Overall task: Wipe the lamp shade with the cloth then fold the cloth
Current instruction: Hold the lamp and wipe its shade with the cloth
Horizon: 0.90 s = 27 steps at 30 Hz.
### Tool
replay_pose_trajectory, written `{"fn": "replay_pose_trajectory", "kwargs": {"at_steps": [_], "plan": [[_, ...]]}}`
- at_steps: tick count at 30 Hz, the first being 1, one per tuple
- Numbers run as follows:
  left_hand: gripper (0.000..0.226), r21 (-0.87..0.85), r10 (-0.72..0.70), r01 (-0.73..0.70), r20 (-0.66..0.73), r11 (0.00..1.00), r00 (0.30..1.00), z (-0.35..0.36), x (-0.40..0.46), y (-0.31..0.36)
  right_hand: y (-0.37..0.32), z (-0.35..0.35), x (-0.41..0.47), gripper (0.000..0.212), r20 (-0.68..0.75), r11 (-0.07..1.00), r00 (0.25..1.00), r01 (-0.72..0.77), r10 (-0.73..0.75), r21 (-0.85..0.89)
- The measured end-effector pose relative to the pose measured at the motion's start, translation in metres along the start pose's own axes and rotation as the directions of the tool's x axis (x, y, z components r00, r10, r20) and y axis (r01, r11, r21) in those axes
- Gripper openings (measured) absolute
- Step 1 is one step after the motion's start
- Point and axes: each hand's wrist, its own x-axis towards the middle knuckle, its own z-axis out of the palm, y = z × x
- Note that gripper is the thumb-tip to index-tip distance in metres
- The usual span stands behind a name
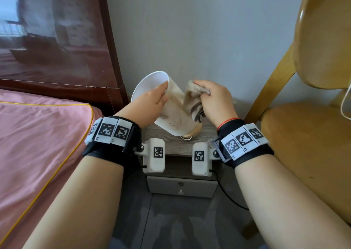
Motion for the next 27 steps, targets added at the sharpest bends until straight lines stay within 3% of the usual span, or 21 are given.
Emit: {"fn": "replay_pose_trajectory", "kwargs": {"at_steps": [3,7,10,17,20,23,27], "plan": [[0.047,-0.015,0.01,-0.009,0.012,1.0,1.0,0.002,-0.001,0.005,-0.018,0.01,-0.001,0.05,0.082,0.99,0.996,0.025,-0.036,0.137],[0.043,0.007,0.038,-0.039,0.049,0.999,0.998,-0.002,-0.002,0.006,-0.024,0.021,-0.011,0.045,0.261,0.88,0.965,-0.157,0.039,0.448],[0.04,0.015,0.051,-0.052,0.062,0.999,0.997,-0.007,-0.005,0.003,-0.016,0.023,-0.012,0.044,0.294,0.861,0.956,-0.136,-0.016,0.49],[0.039,-0.016,0.045,-0.044,0.075,0.999,0.996,-0.006,-0.004,0.005,-0.003,0.028,-0.008,0.047,0.221,0.967,0.96,0.124,-0.174,0.222],[0.042,-0.005,0.031,-0.03,0.071,1.0,0.997,-0.006,-0.005,0.004,0.004,0.029,-0.008,0.048,0.186,0.985,0.968,0.171,-0.169,0.004],[0.042,-0.012,0.016,-0.016,0.054,1.0,0.998,-0.006,-0.006,0.003,0.015,0.027,-0.011,0.045,0.194,0.988,0.974,0.138,-0.121,-0.074],[0.043,-0.044,0.014,-0.011,0.061,0.999,0.998,-0.004,-0.008,0.006,0.038,0.028,-0.016,0.038,0.223,0.99,0.97,-0.072,0.098,-0.119]]}}
